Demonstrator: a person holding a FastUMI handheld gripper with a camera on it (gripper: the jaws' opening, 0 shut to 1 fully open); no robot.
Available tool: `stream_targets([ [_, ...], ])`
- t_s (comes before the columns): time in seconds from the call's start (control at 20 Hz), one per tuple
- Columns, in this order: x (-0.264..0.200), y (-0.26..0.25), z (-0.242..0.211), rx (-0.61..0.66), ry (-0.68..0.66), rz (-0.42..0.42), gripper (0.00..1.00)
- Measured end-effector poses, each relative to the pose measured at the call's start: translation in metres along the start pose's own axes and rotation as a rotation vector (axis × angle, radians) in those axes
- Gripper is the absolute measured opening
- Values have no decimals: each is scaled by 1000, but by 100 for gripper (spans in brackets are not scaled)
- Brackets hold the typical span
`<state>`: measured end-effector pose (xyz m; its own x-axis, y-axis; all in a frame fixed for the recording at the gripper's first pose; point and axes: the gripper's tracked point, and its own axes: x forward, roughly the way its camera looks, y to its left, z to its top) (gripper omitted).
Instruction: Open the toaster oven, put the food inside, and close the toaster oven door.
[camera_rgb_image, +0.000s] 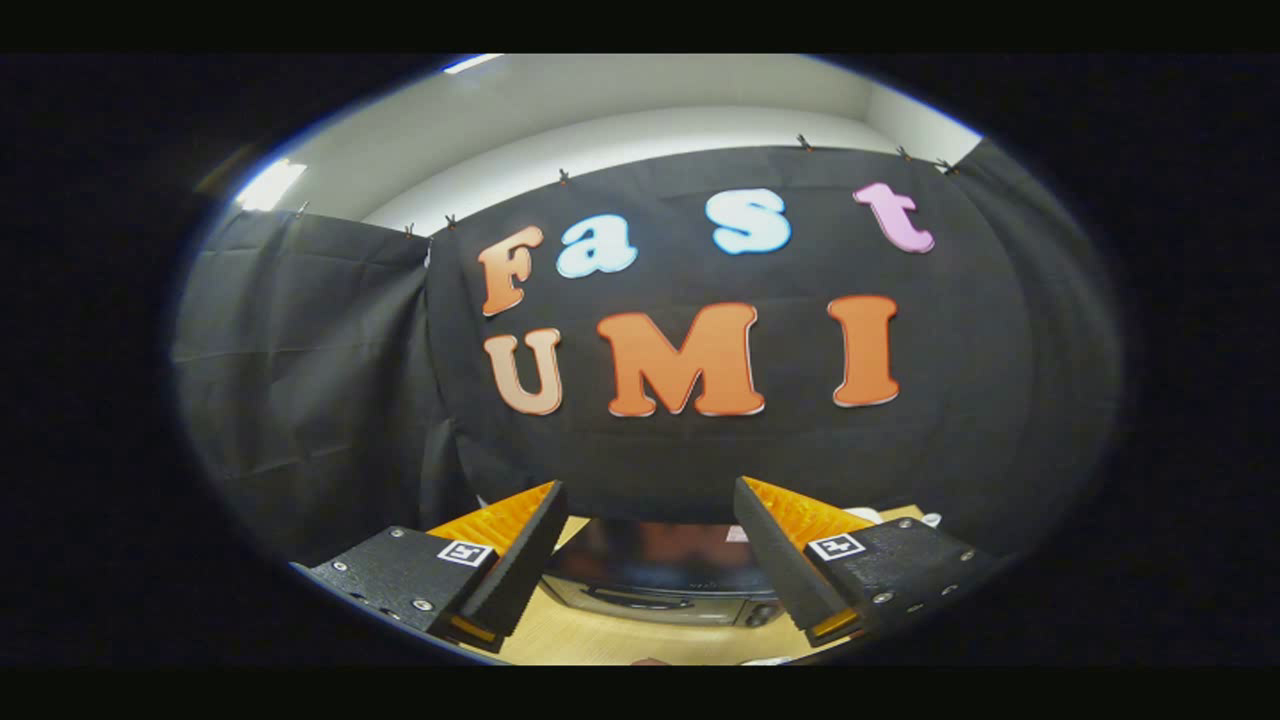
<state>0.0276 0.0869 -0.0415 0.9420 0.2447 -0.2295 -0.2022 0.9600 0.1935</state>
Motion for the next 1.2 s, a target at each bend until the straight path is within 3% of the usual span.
stream_targets([
  [0.3,-28,-3,71,-72,-180,-17,98],
  [0.65,-49,-13,114,-111,-332,-50,98],
  [1.2,-63,-32,123,-97,-386,-78,98],
])
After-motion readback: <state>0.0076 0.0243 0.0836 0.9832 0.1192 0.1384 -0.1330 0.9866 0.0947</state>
